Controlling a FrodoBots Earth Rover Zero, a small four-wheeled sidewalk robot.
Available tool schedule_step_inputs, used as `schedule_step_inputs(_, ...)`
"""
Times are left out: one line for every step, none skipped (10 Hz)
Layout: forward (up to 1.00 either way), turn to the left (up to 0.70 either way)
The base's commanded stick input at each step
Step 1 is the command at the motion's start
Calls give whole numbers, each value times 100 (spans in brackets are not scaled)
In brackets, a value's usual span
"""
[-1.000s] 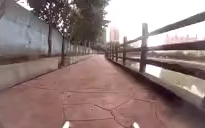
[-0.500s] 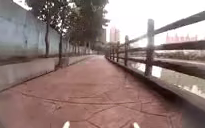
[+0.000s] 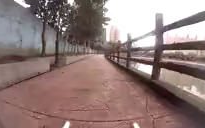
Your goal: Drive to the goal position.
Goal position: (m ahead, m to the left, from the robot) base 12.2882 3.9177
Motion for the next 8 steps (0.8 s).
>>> schedule_step_inputs(70,0)
schedule_step_inputs(70,0)
schedule_step_inputs(70,0)
schedule_step_inputs(70,0)
schedule_step_inputs(70,0)
schedule_step_inputs(70,0)
schedule_step_inputs(70,0)
schedule_step_inputs(70,0)
